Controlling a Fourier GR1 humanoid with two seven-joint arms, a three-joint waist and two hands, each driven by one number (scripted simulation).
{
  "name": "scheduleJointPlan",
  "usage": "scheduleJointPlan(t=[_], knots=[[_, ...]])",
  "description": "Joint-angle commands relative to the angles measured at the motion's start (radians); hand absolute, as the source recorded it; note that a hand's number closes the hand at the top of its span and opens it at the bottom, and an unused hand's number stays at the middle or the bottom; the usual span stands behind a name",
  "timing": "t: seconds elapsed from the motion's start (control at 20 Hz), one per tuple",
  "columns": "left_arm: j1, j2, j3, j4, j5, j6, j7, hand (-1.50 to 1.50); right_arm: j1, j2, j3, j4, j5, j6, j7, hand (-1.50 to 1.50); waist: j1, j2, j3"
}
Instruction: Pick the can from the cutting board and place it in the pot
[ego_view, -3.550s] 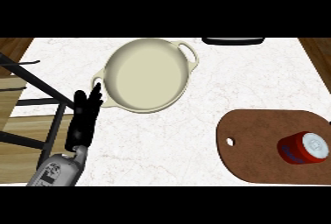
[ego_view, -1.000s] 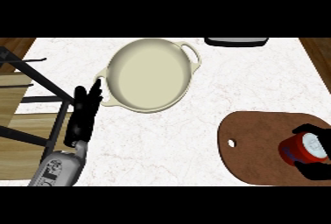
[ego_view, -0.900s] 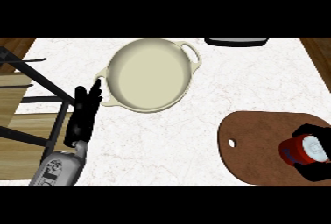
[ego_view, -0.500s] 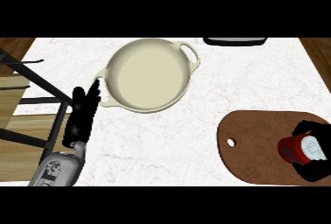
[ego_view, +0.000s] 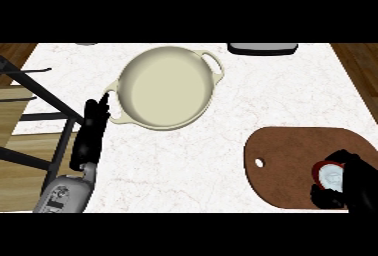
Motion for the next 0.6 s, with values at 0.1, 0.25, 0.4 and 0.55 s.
scheduleJointPlan(t=[0.1, 0.25, 0.4, 0.55], knots=[[0.056, 0.121, 0.053, 0.034, -0.031, -0.036, 0.001, 0.0, 0.005, 0.131, 0.093, -0.106, 0.257, -0.014, 0.289, 1.5, 0.02, 0.005, 0.002], [0.034, 0.116, 0.06, 0.044, -0.041, -0.03, 0.012, 0.0, -0.054, 0.177, 0.09, -0.199, 0.412, -0.021, 0.318, 1.5, 0.013, 0.0, 0.002], [0.041, 0.1, 0.055, 0.056, -0.042, -0.03, 0.01, 0.0, -0.122, 0.212, 0.123, -0.289, 0.565, 0.016, 0.309, 1.5, 0.023, -0.003, 0.001], [0.029, 0.099, 0.048, 0.059, -0.056, -0.034, 0.01, 0.0, -0.207, 0.275, 0.158, -0.346, 0.709, 0.045, 0.296, 1.5, 0.041, -0.003, 0.002]])
